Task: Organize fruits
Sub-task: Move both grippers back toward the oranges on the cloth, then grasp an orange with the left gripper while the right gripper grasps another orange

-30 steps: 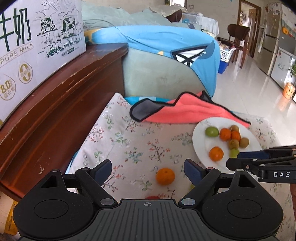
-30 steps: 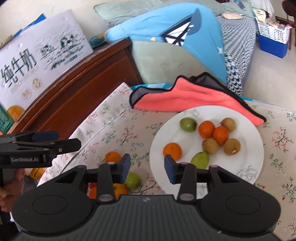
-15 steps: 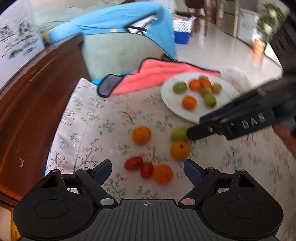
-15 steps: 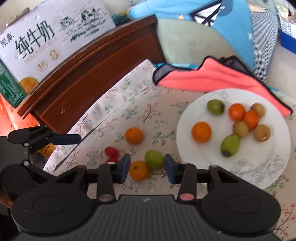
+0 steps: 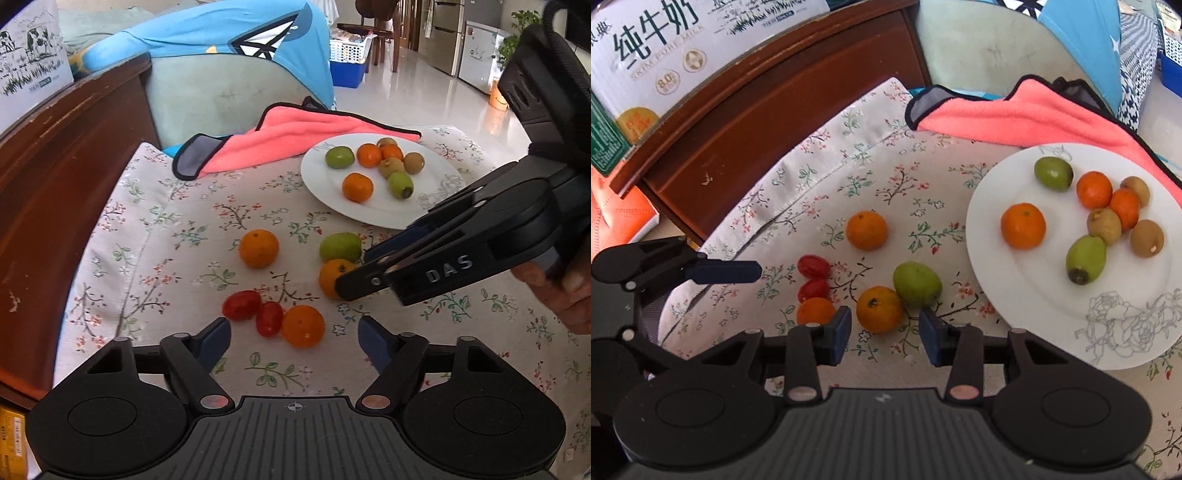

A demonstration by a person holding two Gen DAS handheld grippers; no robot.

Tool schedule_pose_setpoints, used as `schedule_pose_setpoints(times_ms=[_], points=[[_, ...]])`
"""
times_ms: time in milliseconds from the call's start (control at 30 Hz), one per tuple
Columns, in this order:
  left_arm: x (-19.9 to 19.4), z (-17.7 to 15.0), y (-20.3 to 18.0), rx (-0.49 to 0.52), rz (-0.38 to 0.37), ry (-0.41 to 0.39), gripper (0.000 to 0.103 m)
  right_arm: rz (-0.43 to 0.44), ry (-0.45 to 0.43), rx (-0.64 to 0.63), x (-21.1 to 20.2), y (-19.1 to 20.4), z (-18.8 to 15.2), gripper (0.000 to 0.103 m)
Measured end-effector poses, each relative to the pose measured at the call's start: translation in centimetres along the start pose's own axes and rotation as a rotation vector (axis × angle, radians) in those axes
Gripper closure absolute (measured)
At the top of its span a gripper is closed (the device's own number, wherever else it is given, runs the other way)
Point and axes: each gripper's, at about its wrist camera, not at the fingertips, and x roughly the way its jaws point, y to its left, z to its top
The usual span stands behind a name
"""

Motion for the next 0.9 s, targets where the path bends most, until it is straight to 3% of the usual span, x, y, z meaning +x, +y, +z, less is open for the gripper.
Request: schedule_pose_setpoints(times_ms=[133,433,600,733,900], points=[[0.9,-0.2,-0.2,-0.001,-0.011,0.011,0.047,-0.006,0.001,0.018,0.6,-0.1,0.0,0.061],[1.7,-0.2,-0.1,-0.012,-0.003,-0.005,0.061,-0.003,-0.006,0.026,1.0,0.0,0.1,0.061],[2.0,-0.1,-0.2,-0.006,-0.002,-0.007,0.064,-0.004,-0.011,0.025,1.1,0.0,0.1,0.061],[2.2,-0.3,-0.7,0.017,-0.004,0.015,0.064,0.003,-0.008,0.022,1.1,0.1,0.0,0.072],[2.4,-0.6,-1.0,0.018,-0.004,0.028,0.064,0.005,-0.006,0.02,1.1,0.0,0.1,0.072]])
